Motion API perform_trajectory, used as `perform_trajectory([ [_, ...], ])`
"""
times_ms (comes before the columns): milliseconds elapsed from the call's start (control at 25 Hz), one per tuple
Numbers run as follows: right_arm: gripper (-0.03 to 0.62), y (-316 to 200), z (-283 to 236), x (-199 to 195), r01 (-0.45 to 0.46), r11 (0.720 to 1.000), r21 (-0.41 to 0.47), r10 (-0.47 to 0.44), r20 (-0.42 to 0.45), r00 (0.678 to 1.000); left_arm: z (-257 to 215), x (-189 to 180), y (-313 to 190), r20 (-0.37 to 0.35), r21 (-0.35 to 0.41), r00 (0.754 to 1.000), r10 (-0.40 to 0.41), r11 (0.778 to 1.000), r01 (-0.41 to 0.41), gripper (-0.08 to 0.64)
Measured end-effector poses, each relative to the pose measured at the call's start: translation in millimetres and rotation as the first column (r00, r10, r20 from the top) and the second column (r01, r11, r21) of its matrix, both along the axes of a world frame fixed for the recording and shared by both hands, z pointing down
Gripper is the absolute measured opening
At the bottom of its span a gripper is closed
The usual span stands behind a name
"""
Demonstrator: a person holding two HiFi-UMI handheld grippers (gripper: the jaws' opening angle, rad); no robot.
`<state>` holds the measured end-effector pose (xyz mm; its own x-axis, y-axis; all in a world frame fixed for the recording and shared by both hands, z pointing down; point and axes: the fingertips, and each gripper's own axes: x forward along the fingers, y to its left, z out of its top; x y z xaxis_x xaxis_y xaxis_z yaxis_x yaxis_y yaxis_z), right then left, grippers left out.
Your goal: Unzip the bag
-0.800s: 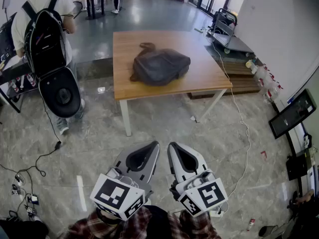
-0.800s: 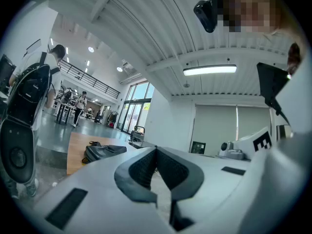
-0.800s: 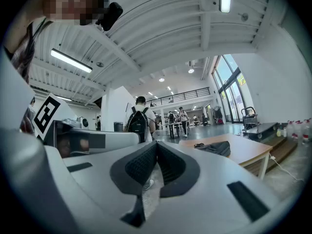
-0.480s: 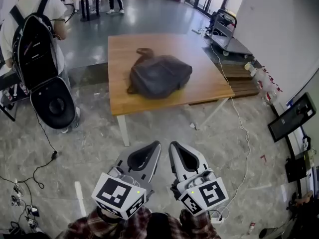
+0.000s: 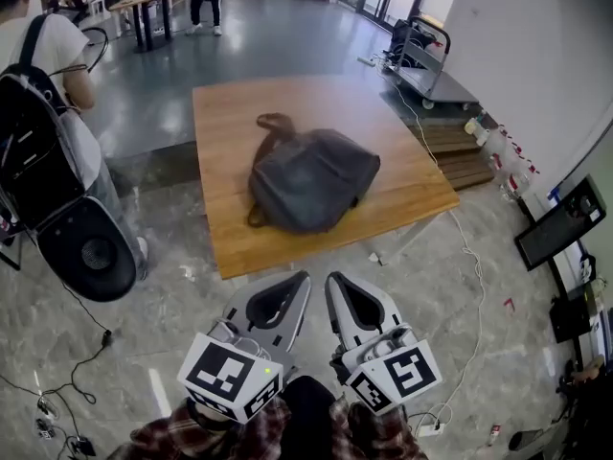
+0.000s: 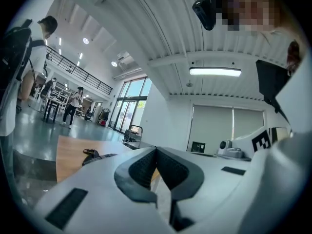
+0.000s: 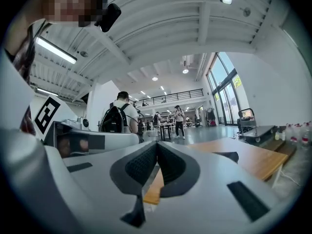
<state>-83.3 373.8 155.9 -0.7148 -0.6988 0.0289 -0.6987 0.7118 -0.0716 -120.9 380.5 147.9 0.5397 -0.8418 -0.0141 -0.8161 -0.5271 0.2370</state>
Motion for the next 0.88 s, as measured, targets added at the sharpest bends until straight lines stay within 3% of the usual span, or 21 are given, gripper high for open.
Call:
perform_trajectory([
  [240,0.011,-45,9,2,-0.070,0.995,-0.067,0.068,-0.032,0.997,10,-2,-46,-0.033,-0.066,0.998,0.054,0.996,-0.056,0.009],
  [480,0.011,-103,13,16,-0.106,0.992,-0.074,0.103,-0.037,0.994,10,2,-102,-0.038,-0.061,0.997,0.065,0.996,-0.067,0.009],
  [880,0.012,-249,-6,48,-0.055,0.998,-0.035,0.053,-0.051,0.997,-1,35,-247,-0.037,-0.040,0.999,0.014,0.999,-0.015,0.009],
])
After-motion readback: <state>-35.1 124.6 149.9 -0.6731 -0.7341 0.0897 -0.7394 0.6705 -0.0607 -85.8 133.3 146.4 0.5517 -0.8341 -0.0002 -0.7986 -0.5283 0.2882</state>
